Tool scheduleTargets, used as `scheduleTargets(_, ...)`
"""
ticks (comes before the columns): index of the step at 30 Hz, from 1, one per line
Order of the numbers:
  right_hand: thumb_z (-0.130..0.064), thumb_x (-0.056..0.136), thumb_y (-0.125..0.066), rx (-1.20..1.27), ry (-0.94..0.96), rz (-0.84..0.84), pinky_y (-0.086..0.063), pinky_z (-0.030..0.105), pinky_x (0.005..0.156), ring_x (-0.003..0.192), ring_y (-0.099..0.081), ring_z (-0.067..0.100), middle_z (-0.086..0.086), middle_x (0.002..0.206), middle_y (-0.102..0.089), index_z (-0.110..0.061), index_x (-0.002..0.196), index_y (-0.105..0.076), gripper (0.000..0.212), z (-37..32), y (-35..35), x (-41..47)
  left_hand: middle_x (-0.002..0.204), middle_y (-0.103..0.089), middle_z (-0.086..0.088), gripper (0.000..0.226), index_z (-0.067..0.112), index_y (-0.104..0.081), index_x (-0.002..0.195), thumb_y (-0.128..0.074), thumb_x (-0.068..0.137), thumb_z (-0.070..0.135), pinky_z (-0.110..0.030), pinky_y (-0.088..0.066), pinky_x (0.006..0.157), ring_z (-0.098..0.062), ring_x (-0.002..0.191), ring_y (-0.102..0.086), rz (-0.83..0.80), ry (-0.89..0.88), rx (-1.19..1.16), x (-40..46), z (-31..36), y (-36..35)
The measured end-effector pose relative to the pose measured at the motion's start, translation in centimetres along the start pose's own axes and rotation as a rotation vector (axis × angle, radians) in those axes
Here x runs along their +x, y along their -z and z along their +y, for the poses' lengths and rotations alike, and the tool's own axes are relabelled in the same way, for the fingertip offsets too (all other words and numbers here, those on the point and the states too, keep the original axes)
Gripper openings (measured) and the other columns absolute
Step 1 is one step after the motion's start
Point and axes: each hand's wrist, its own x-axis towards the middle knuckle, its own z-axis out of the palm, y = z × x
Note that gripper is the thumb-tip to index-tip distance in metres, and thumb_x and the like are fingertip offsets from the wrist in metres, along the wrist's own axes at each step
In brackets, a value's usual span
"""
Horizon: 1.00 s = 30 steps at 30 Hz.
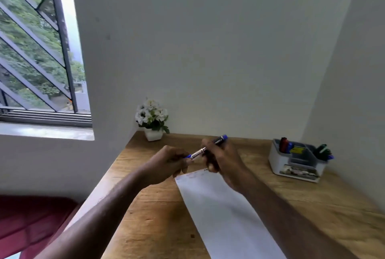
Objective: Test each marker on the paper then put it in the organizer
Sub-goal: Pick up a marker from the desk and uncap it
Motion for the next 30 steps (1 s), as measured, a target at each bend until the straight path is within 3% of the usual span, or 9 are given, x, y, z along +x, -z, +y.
scheduleTargets(2, -0.029, 0.098, -0.064, 0.029, -0.019, -0.005, -0.028, 0.024, 0.045, 0.046, -0.042, 0.014, 0.01, 0.059, -0.056, -0.013, 0.07, -0.057, 0.033, 0.6, -0.1, -0.8, 0.063, -0.054, 0.008, 0.023, 0.012, -0.067, 0.08, -0.059, 0.101, 0.02, -0.023, -0.036, 0.055, -0.01, 0.06, -0.044, -0.115, -0.011, -0.06, 0.7, 1.3, -1.2)
scheduleTargets(5, -0.027, 0.1, -0.061, 0.073, 0.025, 0.039, -0.026, 0.025, 0.047, 0.046, -0.04, 0.016, 0.01, 0.054, -0.056, -0.013, 0.067, -0.052, 0.037, 0.6, 0.3, -1.5, 0.066, -0.045, 0.003, 0.036, -0.003, -0.063, 0.096, -0.054, 0.103, 0.032, -0.028, -0.03, 0.056, -0.014, 0.061, -0.036, -0.216, 0.024, -0.185, 1.3, 2.3, -2.5)
scheduleTargets(11, -0.021, 0.103, -0.052, 0.099, 0.08, -0.094, -0.023, 0.033, 0.05, 0.045, -0.031, 0.018, 0.002, 0.045, -0.032, -0.016, 0.05, -0.043, 0.054, -0.8, 2.3, -1.7, 0.065, -0.031, -0.001, 0.034, -0.011, -0.059, 0.115, -0.047, 0.105, 0.019, -0.022, -0.026, 0.054, -0.011, 0.057, -0.024, -0.349, 0.018, -0.513, 1.5, 3.7, -3.7)
scheduleTargets(15, -0.024, 0.097, -0.056, 0.39, 0.083, 0.062, -0.02, 0.021, 0.039, 0.033, -0.026, 0.008, -0.004, 0.04, -0.034, -0.016, 0.054, -0.044, 0.046, -2.5, 6.5, -0.3, 0.061, -0.037, -0.001, 0.03, -0.006, -0.061, 0.113, -0.042, 0.107, 0.016, -0.018, -0.032, 0.05, -0.008, 0.049, -0.032, -0.526, 0.119, -0.684, 0.7, 2.4, -2.6)
scheduleTargets(17, -0.029, 0.098, -0.056, 0.275, 0.141, 0.133, -0.015, 0.027, 0.044, 0.034, -0.023, 0.009, -0.003, 0.042, -0.034, -0.017, 0.054, -0.049, 0.046, -3.3, 9.4, 0.2, 0.062, -0.042, -0.002, 0.03, -0.005, -0.061, 0.111, -0.045, 0.106, 0.02, -0.019, -0.034, 0.051, -0.009, 0.048, -0.036, -0.508, 0.208, -0.733, -0.6, 0.6, -1.8)
scheduleTargets(21, -0.02, 0.101, -0.054, 0.201, 0.11, 0.055, -0.028, 0.021, 0.038, 0.038, -0.042, 0.011, 0.006, 0.053, -0.053, -0.007, 0.074, -0.058, 0.03, -1.2, 9.0, -0.1, 0.065, -0.047, -0.005, 0.032, -0.002, -0.064, 0.101, -0.049, 0.102, 0.027, -0.02, -0.035, 0.05, -0.011, 0.05, -0.039, -0.286, 0.279, -0.549, -0.6, -1.0, -1.5)
scheduleTargets(24, -0.011, 0.102, -0.049, 0.157, 0.036, -0.003, -0.033, 0.024, 0.044, 0.045, -0.051, 0.019, 0.021, 0.069, -0.063, -0.003, 0.086, -0.065, 0.024, 1.1, 7.4, 0.2, 0.061, -0.053, 0.0, 0.033, 0.002, -0.065, 0.089, -0.048, 0.105, 0.026, -0.019, -0.038, 0.049, -0.008, 0.05, -0.045, -0.158, 0.255, -0.261, 1.4, -0.4, -2.2)
scheduleTargets(27, -0.007, 0.099, -0.052, -0.022, 0.014, 0.058, -0.034, 0.026, 0.048, 0.05, -0.051, 0.022, 0.024, 0.075, -0.065, -0.003, 0.082, -0.064, 0.021, 2.3, 7.0, 0.5, 0.062, -0.051, 0.004, 0.036, 0.017, -0.058, 0.071, -0.05, 0.105, 0.027, -0.023, -0.041, 0.054, -0.008, 0.055, -0.045, -0.099, 0.219, 0.049, 4.3, -0.3, -2.7)
scheduleTargets(30, -0.006, 0.09, -0.061, -0.206, 0.017, 0.082, -0.04, 0.027, 0.053, 0.054, -0.05, 0.021, 0.02, 0.071, -0.069, -0.005, 0.07, -0.06, 0.02, 3.2, 7.1, 1.1, 0.065, -0.049, 0.005, 0.036, 0.023, -0.05, 0.068, -0.052, 0.102, 0.037, -0.031, -0.039, 0.062, -0.011, 0.062, -0.045, -0.041, 0.171, 0.329, 7.4, -1.7, -3.2)
